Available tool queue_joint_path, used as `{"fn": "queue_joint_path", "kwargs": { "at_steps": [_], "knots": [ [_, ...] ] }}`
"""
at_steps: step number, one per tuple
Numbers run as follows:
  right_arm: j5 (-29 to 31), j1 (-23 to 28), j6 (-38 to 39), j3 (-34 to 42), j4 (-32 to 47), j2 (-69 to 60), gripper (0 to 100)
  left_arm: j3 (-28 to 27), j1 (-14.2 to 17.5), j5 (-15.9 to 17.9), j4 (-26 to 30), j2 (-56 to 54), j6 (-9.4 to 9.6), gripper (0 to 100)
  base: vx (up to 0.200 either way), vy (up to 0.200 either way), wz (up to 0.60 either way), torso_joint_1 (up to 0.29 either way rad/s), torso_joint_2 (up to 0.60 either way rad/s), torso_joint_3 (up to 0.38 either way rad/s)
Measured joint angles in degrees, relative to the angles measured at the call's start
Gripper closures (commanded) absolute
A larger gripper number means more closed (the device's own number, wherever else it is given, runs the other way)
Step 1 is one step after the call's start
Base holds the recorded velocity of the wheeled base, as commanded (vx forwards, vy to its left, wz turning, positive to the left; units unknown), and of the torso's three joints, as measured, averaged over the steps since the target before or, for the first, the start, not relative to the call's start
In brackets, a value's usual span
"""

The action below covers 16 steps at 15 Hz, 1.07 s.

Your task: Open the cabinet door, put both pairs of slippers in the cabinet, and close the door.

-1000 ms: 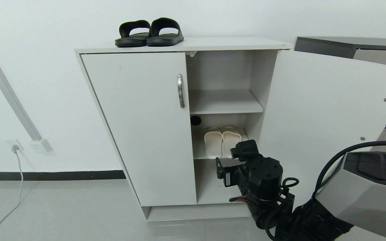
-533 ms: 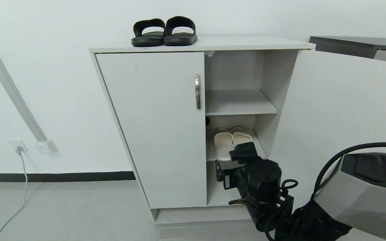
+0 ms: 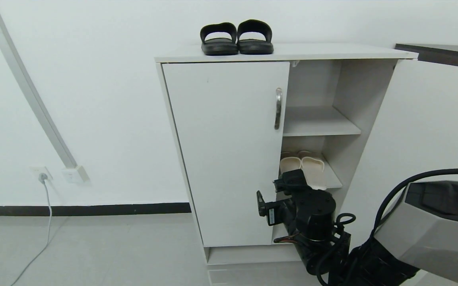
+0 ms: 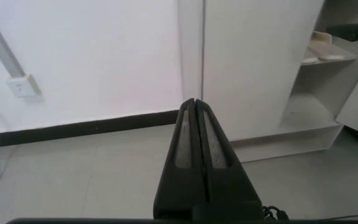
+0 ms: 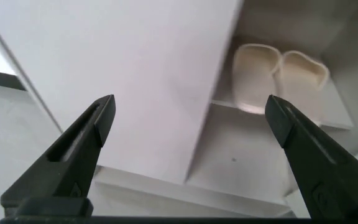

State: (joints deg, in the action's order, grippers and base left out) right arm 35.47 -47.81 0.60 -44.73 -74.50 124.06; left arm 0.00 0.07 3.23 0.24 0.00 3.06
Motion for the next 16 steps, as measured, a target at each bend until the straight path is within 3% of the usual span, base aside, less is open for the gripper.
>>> {"fn": "queue_joint_path", "kwargs": {
  "at_steps": [16],
  "knots": [
    [0.0,0.9,-1.6,0.1,-1.8,1.0,0,0.0,0.0,0.0,-0.1,0.0,-0.13,100,0.0,0.013,0.0,0.0,0.0,0.0]
  ]
}}
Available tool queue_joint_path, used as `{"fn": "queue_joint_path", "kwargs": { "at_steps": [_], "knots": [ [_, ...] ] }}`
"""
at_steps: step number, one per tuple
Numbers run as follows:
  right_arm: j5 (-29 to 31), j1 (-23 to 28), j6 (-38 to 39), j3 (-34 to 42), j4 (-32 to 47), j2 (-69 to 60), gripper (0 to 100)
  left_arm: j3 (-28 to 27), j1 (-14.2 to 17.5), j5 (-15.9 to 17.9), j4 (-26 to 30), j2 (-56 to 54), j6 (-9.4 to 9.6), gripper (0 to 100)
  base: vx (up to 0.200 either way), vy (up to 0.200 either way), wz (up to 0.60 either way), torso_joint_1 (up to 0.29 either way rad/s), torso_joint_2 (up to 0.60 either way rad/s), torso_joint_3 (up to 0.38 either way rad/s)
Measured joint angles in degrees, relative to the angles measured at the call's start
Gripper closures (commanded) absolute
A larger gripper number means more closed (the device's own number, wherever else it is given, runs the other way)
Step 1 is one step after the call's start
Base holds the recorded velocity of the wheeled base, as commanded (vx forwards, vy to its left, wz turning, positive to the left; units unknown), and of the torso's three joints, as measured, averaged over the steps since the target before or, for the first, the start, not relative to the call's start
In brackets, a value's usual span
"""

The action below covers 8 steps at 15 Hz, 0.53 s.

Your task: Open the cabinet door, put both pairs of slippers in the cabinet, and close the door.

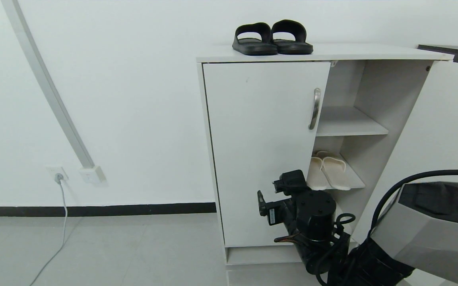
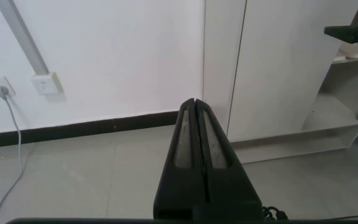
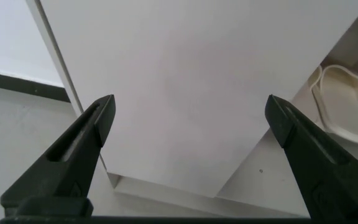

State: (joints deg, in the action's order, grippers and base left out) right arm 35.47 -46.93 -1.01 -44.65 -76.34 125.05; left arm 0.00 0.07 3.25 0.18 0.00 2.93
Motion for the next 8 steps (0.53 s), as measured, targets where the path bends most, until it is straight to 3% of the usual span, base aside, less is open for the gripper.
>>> {"fn": "queue_joint_path", "kwargs": {
  "at_steps": [8],
  "knots": [
    [-0.9,-0.2,-0.2,0.1,-1.5,0.2,0,0.0,0.0,0.0,0.0,0.0,0.02,100,0.0,0.0,0.0,0.0,0.0,0.0]
  ]
}}
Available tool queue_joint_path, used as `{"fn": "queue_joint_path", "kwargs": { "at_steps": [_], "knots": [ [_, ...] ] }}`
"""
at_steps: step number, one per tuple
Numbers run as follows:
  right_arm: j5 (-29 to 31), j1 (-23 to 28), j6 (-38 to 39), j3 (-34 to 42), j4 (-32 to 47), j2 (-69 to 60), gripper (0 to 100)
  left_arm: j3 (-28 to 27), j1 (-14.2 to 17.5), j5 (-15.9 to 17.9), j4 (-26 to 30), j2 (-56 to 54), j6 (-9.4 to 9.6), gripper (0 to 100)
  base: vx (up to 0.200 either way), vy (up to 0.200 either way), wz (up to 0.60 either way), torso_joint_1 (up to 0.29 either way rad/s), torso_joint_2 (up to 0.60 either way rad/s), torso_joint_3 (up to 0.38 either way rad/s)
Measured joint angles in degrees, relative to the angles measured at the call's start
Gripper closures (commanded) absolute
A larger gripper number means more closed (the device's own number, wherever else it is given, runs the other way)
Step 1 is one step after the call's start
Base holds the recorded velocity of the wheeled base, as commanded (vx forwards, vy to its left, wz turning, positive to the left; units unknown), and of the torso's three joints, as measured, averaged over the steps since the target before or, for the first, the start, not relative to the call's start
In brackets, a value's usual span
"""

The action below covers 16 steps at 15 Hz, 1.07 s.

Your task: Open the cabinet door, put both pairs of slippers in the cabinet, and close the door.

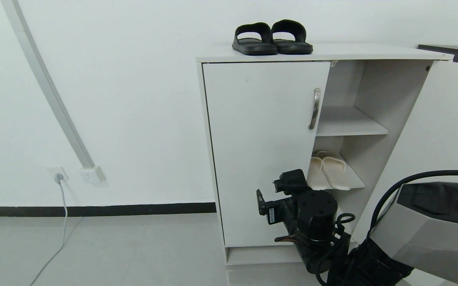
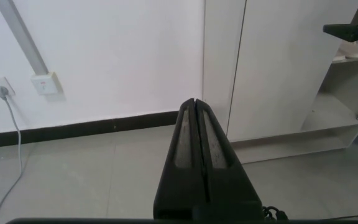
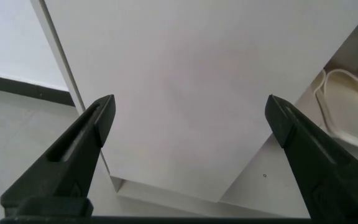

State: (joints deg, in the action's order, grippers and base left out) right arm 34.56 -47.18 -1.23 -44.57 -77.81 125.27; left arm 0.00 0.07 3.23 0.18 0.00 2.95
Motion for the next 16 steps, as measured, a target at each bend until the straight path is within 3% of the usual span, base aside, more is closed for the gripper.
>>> {"fn": "queue_joint_path", "kwargs": {
  "at_steps": [4,7,16],
  "knots": [
    [0.0,-0.1,-0.7,0.0,0.1,0.0,0,0.0,-0.1,0.0,0.1,0.0,0.02,100,0.0,0.0,0.0,0.012,-0.2,-0.311],
    [0.0,-0.2,-1.7,0.4,-1.6,-0.1,0,0.0,0.1,0.0,-0.1,0.0,0.05,100,0.0,0.0,0.0,0.041,-0.54,-0.362],
    [0.1,-0.1,-2.0,1.1,-2.0,-0.7,0,0.0,0.0,0.0,0.0,0.0,0.05,100,0.0,0.0,0.0,0.136,-0.47,-0.332]
  ]
}}
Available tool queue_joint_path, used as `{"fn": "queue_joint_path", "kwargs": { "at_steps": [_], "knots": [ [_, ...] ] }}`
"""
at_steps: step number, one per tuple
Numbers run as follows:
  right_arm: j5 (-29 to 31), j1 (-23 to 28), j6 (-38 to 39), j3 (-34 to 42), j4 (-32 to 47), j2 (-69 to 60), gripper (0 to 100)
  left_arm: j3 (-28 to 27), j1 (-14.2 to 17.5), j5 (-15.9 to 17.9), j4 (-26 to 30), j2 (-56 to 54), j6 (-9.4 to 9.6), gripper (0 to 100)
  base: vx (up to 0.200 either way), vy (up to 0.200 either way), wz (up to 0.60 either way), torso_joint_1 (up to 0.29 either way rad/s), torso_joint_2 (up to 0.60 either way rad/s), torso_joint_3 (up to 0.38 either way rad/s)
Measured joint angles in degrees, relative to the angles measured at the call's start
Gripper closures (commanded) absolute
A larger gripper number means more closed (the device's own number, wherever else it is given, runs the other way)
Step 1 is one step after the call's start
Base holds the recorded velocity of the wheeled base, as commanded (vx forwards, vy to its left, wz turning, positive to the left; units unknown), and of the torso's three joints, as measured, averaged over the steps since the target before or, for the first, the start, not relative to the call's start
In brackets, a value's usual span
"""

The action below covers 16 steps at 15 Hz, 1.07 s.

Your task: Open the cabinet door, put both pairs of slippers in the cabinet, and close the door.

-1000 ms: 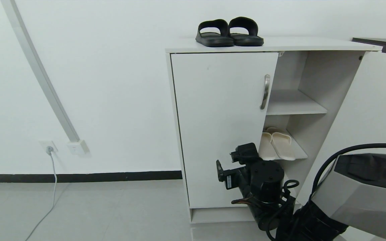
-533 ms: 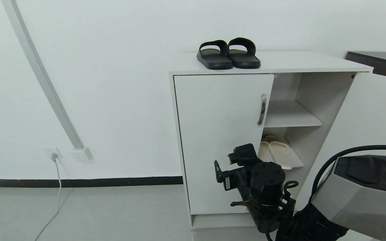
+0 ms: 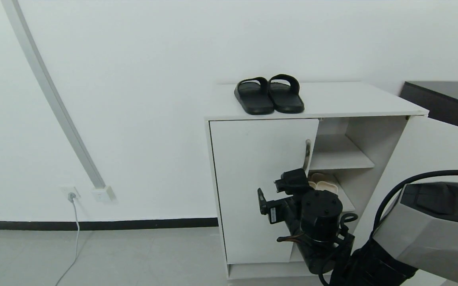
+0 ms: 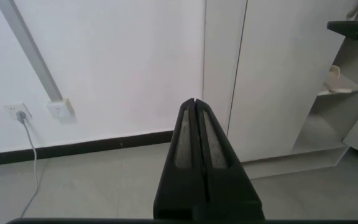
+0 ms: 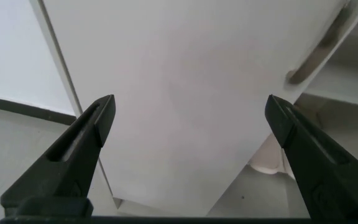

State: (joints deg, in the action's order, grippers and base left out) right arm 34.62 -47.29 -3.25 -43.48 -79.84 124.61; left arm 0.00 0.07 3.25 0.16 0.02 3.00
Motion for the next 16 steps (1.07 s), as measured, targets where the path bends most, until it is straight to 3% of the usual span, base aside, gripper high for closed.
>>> {"fn": "queue_joint_path", "kwargs": {
  "at_steps": [16],
  "knots": [
    [0.0,-0.1,0.0,0.4,-0.3,-0.1,0,0.0,0.0,0.0,0.0,0.0,0.01,100,0.0,0.0,0.0,0.215,-0.53,-0.317]
  ]
}}
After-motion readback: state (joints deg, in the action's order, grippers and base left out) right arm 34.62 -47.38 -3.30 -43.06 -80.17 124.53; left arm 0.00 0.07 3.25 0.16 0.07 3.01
